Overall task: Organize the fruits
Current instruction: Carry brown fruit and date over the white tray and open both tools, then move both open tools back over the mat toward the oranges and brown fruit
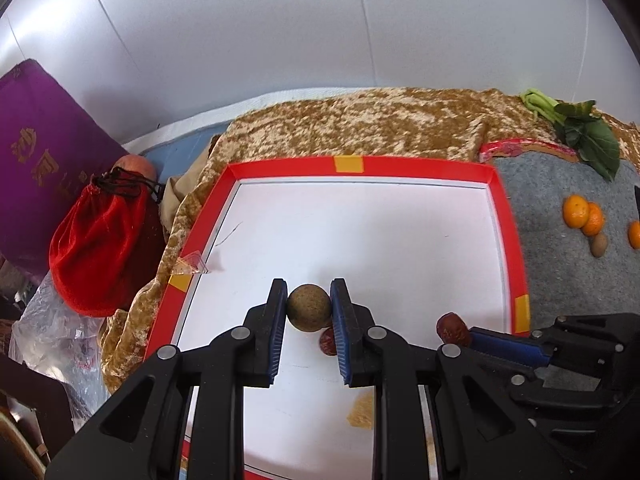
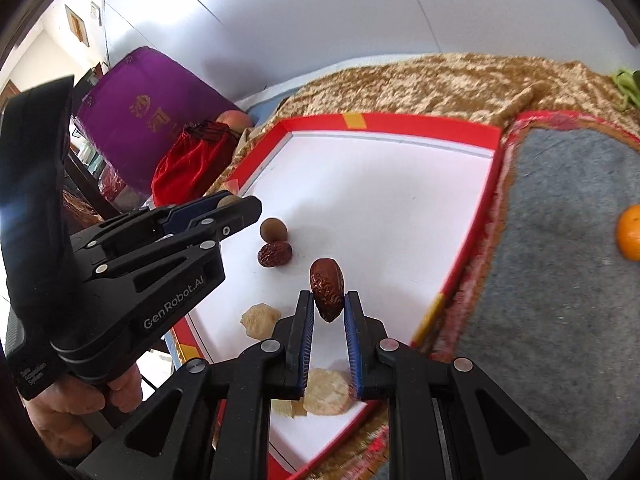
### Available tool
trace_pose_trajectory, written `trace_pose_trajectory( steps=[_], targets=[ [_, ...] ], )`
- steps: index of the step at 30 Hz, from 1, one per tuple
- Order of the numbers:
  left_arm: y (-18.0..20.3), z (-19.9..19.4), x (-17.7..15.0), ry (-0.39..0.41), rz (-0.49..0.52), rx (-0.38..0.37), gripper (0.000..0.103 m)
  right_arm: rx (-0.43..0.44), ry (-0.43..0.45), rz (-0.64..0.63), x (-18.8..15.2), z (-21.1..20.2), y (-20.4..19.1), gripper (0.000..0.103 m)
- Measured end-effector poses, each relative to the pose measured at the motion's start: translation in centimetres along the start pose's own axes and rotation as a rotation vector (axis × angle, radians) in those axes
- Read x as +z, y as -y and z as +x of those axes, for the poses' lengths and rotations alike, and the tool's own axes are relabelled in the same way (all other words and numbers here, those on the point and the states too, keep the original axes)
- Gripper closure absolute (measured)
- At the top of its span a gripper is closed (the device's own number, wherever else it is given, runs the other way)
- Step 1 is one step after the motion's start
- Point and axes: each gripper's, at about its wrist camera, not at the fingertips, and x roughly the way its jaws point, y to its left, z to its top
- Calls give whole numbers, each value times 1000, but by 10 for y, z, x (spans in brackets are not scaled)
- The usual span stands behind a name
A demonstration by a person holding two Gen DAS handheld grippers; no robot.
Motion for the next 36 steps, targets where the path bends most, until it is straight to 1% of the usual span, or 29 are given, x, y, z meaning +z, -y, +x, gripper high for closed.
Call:
trace_pose_trajectory(
  steps=[5,9,13,15,18,19,20,21,22,23,24,25,27,28,29,30,33,36],
  targets=[
    [-11,15,0,-44,-35,21,83,5,-7,5,11,15,-7,88],
    [-13,25,-2,-73,-35,35,83,-6,-8,19,16,19,-3,88],
    [-12,30,-4,-94,-37,34,83,-22,1,-2,16,19,-4,86],
    [-11,31,-4,-105,-39,32,83,-26,5,-17,15,18,-6,82],
    [-9,32,-5,-120,-36,39,83,-33,15,-14,14,13,-7,68],
    [-10,33,-5,-126,-45,36,83,-34,20,-17,14,11,-7,68],
    [-11,32,-5,-127,-55,31,80,-38,24,-20,15,8,-7,67],
    [-12,32,-4,-127,-66,32,76,-40,31,-19,15,4,-7,64],
    [-13,31,-2,-124,-74,45,64,-39,38,-17,15,1,-7,61],
    [-13,30,-1,-116,-79,59,57,-40,47,-17,16,-4,-7,60],
    [-12,27,1,-103,-83,71,47,-46,54,-18,16,-8,-7,59],
    [-11,24,3,-86,-82,81,44,-54,61,-19,16,-14,-6,56],
    [-6,17,8,-49,-69,95,44,-60,74,-13,16,-22,-4,51],
    [-3,13,10,-34,-66,96,41,-64,79,-9,15,-27,-2,50],
    [0,11,12,-22,-61,91,37,-72,84,-5,15,-34,2,50],
    [4,9,14,-11,-55,86,36,-80,90,2,15,-39,5,50],
    [18,2,20,31,-32,80,36,-111,123,35,13,-64,19,50],
    [37,-7,25,66,-9,67,36,-187,175,63,8,-97,34,48]
  ],
)
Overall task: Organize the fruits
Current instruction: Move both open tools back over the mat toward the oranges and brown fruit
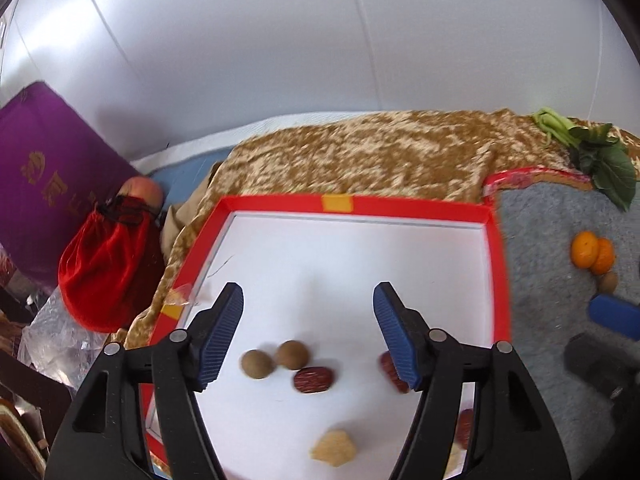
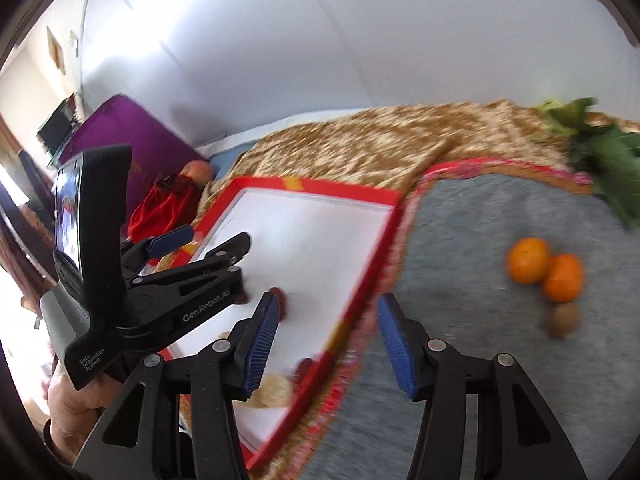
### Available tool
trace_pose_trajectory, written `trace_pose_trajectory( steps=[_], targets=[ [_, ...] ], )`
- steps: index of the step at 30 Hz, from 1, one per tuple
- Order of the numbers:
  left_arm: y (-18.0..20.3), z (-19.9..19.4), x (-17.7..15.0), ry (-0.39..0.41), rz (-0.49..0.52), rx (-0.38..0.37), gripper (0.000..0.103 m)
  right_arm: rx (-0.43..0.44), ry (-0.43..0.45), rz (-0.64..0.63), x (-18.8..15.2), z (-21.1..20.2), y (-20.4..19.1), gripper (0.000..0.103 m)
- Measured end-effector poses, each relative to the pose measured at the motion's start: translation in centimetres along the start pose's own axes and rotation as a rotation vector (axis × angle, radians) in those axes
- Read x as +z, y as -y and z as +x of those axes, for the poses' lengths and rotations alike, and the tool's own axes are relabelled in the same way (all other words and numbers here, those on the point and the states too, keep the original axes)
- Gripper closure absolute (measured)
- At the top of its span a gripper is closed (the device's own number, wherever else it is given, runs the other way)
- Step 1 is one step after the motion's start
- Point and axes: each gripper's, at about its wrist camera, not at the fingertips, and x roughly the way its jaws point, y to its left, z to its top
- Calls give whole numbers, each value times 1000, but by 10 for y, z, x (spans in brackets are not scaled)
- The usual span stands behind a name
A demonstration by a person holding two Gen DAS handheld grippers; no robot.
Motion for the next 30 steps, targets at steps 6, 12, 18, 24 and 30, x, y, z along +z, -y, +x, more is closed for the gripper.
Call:
trace_pose_trajectory(
  steps=[6,12,18,24,30],
  targets=[
    [66,-23,13,75,109,-97,35,-95,97,144,-9,-69,56,45],
    [117,-66,3,197,170,-236,35,-204,234,229,-54,-155,97,44],
    [161,-93,-20,255,189,-301,35,-296,297,330,-106,-222,129,44],
    [177,-133,-51,378,302,-347,35,-323,349,392,-108,-255,143,44],
    [187,-135,-61,440,414,-393,30,-298,418,355,-51,-242,149,40]
  ],
)
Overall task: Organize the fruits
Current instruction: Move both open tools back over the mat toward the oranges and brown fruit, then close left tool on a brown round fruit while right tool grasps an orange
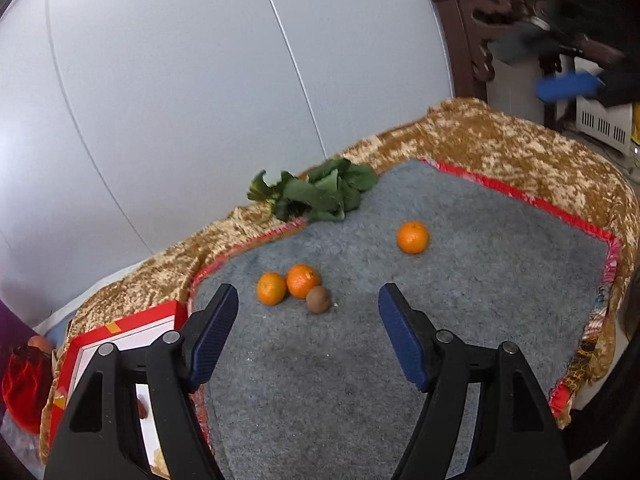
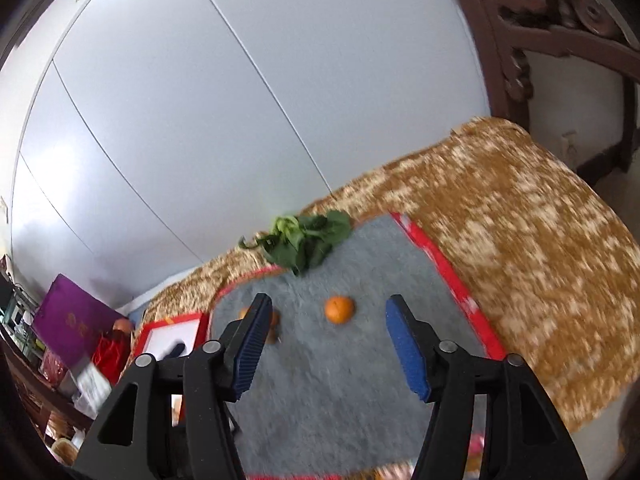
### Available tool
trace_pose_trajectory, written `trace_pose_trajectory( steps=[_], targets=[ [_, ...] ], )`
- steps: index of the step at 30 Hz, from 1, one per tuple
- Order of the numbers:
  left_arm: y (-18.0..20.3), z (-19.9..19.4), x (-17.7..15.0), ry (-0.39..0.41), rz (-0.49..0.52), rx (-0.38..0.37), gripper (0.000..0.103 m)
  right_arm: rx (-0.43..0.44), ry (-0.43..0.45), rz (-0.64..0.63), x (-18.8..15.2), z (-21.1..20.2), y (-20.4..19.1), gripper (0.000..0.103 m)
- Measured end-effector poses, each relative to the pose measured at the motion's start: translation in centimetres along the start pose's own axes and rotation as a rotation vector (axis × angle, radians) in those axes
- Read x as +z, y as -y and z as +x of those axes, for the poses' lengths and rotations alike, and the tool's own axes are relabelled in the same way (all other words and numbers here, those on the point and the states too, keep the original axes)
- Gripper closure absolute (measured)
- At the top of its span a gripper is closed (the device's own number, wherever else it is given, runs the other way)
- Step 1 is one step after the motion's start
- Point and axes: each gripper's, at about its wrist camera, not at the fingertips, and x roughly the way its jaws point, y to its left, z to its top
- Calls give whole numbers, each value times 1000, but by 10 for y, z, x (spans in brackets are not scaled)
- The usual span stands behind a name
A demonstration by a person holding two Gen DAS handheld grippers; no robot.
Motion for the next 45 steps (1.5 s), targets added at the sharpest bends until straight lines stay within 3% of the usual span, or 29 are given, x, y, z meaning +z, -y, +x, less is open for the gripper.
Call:
trace_pose_trajectory(
  steps=[3,6,9,11,13,15,18,21,25,27,29,31,32,34,36,38,40,45],
  targets=[
    [-12,1,26,31,1,-28,30,31,30,18,44,41,-1,40],
    [-28,13,43,42,15,49,30,74,75,38,77,74,4,40],
    [-55,31,24,40,-75,48,30,66,109,12,82,98,20,41],
    [-67,53,8,-58,-68,55,30,17,28,-54,79,123,28,40],
    [-74,65,-3,-102,-47,132,30,0,4,-38,76,138,35,41],
    [-76,65,-8,-125,-37,164,30,43,-66,-37,69,149,35,41],
    [-78,52,-19,-153,-130,61,30,85,-102,-72,47,140,29,41],
    [-73,47,-26,-240,-199,-39,30,124,-150,-50,29,122,29,41],
    [-64,18,-11,-186,-224,-60,30,119,-166,-23,21,77,26,41],
    [-60,14,-2,-162,-244,-56,30,152,-103,31,21,59,28,40],
    [-57,26,-1,-204,-257,-116,29,156,-164,36,21,67,27,39],
    [-56,40,-5,-256,-291,-92,29,80,-208,59,14,73,25,40],
    [-56,45,-11,-279,-316,-123,29,69,-277,46,8,78,22,40],
    [-58,51,-22,-332,-359,-124,29,119,-248,56,-1,73,22,43],
    [-57,53,-25,-361,-324,-104,29,123,-242,38,-11,76,26,42],
    [-66,57,-22,-348,-366,-71,29,113,-315,86,-12,94,34,43],
    [-69,65,-20,-328,-396,-72,29,110,-334,113,-2,108,34,43],
    [-52,103,-24,-406,-319,-73,29,51,-363,30,7,138,29,43]
  ],
)
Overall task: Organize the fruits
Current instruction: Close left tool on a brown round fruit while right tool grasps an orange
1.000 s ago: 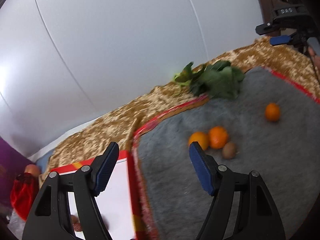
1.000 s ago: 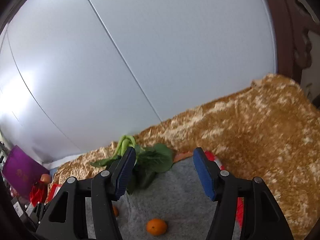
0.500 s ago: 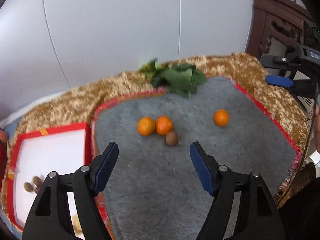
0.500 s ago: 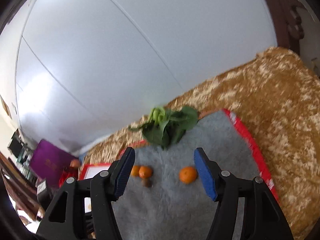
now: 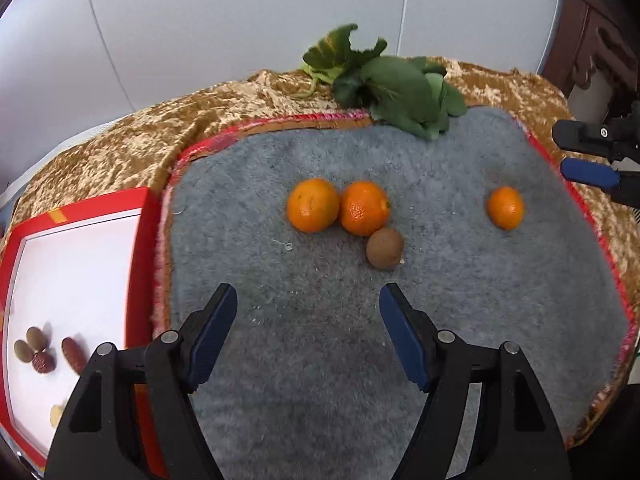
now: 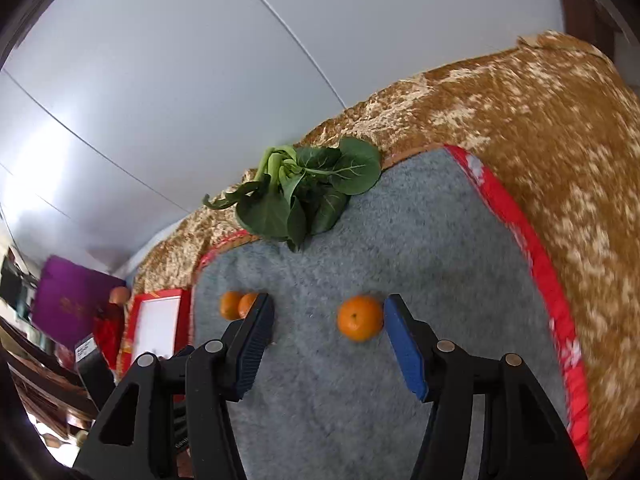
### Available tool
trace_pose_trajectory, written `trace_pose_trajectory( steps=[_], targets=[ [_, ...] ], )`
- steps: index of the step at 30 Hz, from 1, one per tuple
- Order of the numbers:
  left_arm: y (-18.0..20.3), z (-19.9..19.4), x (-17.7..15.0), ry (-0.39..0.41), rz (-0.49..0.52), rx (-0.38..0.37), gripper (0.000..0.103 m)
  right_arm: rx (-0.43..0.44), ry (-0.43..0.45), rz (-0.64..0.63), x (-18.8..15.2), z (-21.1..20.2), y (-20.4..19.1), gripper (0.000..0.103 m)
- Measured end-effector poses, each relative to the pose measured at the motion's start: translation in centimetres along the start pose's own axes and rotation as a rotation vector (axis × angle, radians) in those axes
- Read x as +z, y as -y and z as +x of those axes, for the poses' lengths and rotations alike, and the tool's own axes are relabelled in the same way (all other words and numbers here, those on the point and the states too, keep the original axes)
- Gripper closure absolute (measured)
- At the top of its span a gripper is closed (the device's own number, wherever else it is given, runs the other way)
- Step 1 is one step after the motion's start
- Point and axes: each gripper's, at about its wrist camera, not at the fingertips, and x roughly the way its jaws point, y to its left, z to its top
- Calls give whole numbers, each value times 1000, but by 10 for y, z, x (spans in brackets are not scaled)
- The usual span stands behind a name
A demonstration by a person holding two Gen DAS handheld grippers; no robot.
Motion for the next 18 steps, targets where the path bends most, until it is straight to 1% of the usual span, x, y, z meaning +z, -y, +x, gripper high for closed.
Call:
trace_pose_trajectory(
  steps=[2,3,4,5,7,8,11,14,16,18],
  targets=[
    [1,6,9,-10,-13,-29,29,-12,-75,47,-1,14,7,44],
    [4,8,13,-20,-7,-34,29,4,-113,79,0,20,9,45],
    [8,10,18,-29,10,-30,29,30,-123,92,2,22,9,46],
    [11,10,20,-25,22,-34,29,25,-122,90,6,23,8,46],
    [17,10,22,-25,44,-60,29,-49,-128,60,9,25,4,46],
    [20,13,23,-38,57,-68,29,-68,-144,67,11,30,5,46],
    [19,20,24,-56,64,-64,29,-51,-219,110,10,45,9,46],
    [15,23,27,-62,50,-75,29,-92,-228,82,7,51,4,46],
    [16,24,30,-50,55,-65,29,-96,-234,85,7,57,4,46],
    [18,27,30,-58,62,-74,29,-101,-240,97,5,60,5,46]
  ],
)
